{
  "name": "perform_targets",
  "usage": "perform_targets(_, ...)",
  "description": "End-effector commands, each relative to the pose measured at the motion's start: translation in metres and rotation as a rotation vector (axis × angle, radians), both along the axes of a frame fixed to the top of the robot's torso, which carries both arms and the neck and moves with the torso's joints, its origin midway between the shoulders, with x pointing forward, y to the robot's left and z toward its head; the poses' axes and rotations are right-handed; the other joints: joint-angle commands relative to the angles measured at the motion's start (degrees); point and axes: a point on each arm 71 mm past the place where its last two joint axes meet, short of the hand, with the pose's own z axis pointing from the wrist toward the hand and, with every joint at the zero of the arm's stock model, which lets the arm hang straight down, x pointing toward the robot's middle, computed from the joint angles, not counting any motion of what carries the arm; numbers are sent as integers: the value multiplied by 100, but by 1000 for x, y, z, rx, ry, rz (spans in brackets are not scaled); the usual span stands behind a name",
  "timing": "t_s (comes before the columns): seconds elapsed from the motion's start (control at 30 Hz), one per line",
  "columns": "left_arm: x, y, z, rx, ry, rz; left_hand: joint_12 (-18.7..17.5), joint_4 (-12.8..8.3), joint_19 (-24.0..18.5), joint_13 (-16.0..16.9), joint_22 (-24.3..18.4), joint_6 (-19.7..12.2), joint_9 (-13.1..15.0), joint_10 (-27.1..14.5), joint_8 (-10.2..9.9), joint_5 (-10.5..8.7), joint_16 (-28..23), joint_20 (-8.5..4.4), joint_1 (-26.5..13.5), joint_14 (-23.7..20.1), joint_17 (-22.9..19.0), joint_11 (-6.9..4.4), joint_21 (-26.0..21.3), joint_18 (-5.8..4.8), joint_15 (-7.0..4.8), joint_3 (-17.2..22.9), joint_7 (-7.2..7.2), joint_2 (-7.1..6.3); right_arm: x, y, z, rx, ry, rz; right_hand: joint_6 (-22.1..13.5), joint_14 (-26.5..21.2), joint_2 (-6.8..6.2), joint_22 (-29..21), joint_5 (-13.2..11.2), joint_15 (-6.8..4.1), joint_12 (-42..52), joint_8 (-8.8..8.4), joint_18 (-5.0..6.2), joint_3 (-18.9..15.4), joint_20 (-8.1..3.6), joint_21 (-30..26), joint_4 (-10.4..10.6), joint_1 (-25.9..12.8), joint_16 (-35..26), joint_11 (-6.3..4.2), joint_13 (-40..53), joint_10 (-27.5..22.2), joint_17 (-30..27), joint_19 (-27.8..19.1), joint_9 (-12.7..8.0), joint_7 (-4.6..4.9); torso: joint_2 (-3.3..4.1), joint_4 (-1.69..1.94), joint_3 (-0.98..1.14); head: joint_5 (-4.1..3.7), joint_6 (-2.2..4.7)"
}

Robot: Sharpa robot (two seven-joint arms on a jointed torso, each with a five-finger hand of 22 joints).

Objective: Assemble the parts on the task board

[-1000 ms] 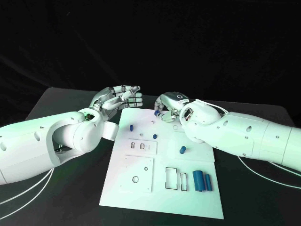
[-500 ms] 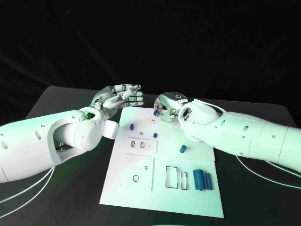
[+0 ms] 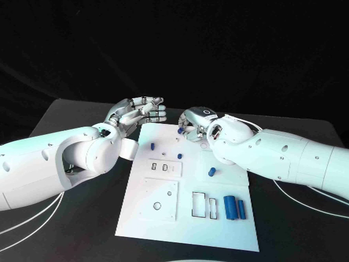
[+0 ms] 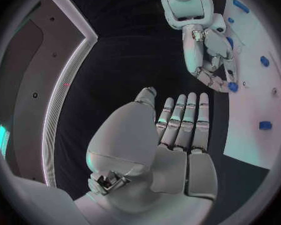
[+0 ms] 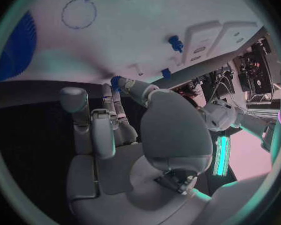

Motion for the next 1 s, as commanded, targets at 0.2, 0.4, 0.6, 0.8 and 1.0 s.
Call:
perform_targets(0.2, 1, 0, 1, -8, -3, -15, 17, 0, 31, 4, -6, -51, 7, -45, 17, -25, 32, -11, -28, -50, 7, -8, -20, -38, 5, 26, 527, -20, -3, -5, -1, -2, 13, 15, -195, 286, -163, -17, 172, 52, 32, -140, 15, -244, 33, -45, 22, -66, 0, 21, -27, -170, 115, -50, -74, 10, 1, -4, 8, -6, -12)
perform_targets(0.4, 2, 3, 0, -6, -2, -10, 20, 6, 32, 4, -8, -59, 7, -48, 27, -31, 39, -11, -36, -55, 8, -7, -21, -40, 6, 36, 528, -23, -10, -25, 0, 34, 28, -11, -90, 279, -87, 27, 290, 45, 133, -110, 13, -261, 31, -24, 33, -27, -4, 12, -2, -66, 90, -35, -80, 16, -9, -23, 9, 14, 1)
perform_targets(0.6, 2, 5, 0, -6, -3, -31, 29, 48, 11, 2, -26, -130, 12, -94, 85, -103, 68, -12, -120, -117, 9, 9, -41, -56, 22, 44, 549, -90, -26, -62, 11, 146, 65, -67, 27, 281, -55, 126, 452, -33, 404, -44, 3, -280, -27, 35, 122, -89, 10, -91, 112, 347, 94, 19, -32, -61, -30, -63, 24, -15, -18)
perform_targets(0.8, 2, 5, 1, -13, -15, -53, 72, 205, 5, 3, -50, -221, 33, -137, 229, -246, 145, -16, -332, -197, 16, 22, -57, -73, 35, -15, 569, -143, -32, -102, 20, 165, 198, -133, -133, 228, -294, -84, 536, -149, 1026, -51, 43, -775, -127, -204, 386, -410, -81, -240, 545, 810, -100, -125, 140, -147, -77, -129, 50, -50, 3)
perform_targets(1.0, 2, 4, 1, -16, -18, -61, 76, 210, 6, 3, -52, -229, 34, -141, 240, -268, 152, -16, -337, -203, 17, 23, -57, -74, 36, -18, 569, -145, -24, -132, 19, 124, 269, -197, -398, 338, -264, 363, 885, -255, 3587, -98, -41, -1761, -249, 38, 543, -128, 180, -374, 2624, 278, 345, 106, 304, -232, -104, -151, 70, -68, 19)
